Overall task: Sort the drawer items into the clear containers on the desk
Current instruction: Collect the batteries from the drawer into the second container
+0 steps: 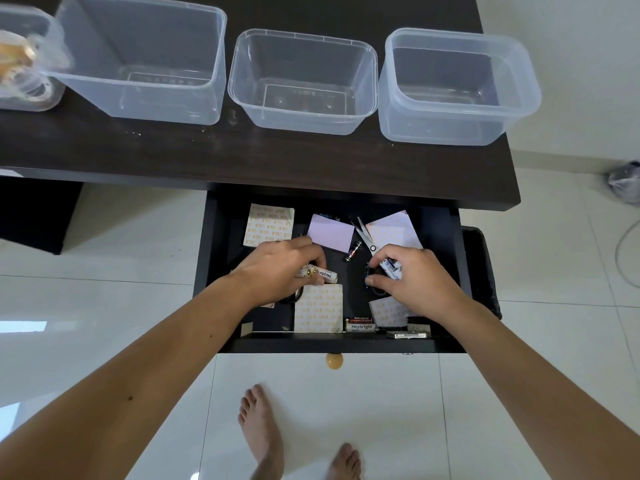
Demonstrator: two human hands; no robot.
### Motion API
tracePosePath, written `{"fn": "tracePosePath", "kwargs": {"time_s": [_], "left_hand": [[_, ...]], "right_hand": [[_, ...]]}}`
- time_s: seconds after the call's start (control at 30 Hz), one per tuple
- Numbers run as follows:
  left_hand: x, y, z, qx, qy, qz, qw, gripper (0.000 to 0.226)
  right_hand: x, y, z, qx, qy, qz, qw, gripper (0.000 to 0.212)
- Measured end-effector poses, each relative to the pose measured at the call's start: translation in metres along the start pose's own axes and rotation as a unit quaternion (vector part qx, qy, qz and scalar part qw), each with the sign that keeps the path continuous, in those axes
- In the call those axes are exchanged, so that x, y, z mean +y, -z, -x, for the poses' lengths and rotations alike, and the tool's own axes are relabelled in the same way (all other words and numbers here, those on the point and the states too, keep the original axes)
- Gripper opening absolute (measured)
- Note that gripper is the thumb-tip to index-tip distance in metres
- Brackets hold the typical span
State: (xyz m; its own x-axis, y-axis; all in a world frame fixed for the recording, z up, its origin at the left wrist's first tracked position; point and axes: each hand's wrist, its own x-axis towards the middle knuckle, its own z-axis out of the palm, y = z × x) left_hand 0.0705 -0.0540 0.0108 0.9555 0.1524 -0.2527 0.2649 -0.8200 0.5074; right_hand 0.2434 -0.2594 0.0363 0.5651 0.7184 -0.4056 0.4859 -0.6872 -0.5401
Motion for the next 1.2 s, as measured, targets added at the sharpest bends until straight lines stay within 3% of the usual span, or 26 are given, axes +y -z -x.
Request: {"fn": "tracePosePath", "kwargs": {"time_s": [0.1, 0.3, 0.43, 0.5, 0.67, 1.0, 1.1, 1.2], "left_hand": [[0.002, 0.002, 0.001, 0.019, -0.002, 0.034, 0.999, 0.024], [0.006, 0.003, 0.000, 0.013, 0.001, 0.058, 0.998, 0.020], [-0.002, -0.003, 0.001, 0.020, -0.037, 0.052, 0.998, 0.047], [-0.005, -0.004, 0.001, 0.022, -0.048, 0.052, 0.997, 0.047], [-0.004, -0.003, 0.002, 0.017, -0.040, 0.084, 0.995, 0.012], [0.000, 0.001, 0.001, 0.072, 0.003, 0.135, 0.988, 0.027], [0.002, 0.002, 0.003, 0.063, 0.025, 0.112, 0.991, 0.024], [0.000, 0.000, 0.006, 0.081, -0.004, 0.037, 0.996, 0.019]], "right_hand": [[-0.003, -0.004, -0.006, -0.008, -0.016, 0.021, 1.000, 0.036], [-0.018, -0.006, -0.009, 0.002, -0.018, 0.115, 0.993, 0.047], [-0.022, -0.007, -0.007, -0.027, -0.013, 0.134, 0.991, 0.044], [-0.021, -0.009, -0.007, -0.044, -0.003, 0.123, 0.991, 0.039], [-0.020, -0.005, -0.003, -0.043, 0.027, 0.011, 0.999, 0.023], [-0.024, 0.002, -0.004, -0.035, 0.041, -0.067, 0.996, 0.007], [-0.026, 0.003, -0.009, -0.043, 0.032, -0.076, 0.996, 0.016], [-0.023, 0.001, -0.019, -0.016, 0.059, -0.030, 0.998, 0.023]]}}
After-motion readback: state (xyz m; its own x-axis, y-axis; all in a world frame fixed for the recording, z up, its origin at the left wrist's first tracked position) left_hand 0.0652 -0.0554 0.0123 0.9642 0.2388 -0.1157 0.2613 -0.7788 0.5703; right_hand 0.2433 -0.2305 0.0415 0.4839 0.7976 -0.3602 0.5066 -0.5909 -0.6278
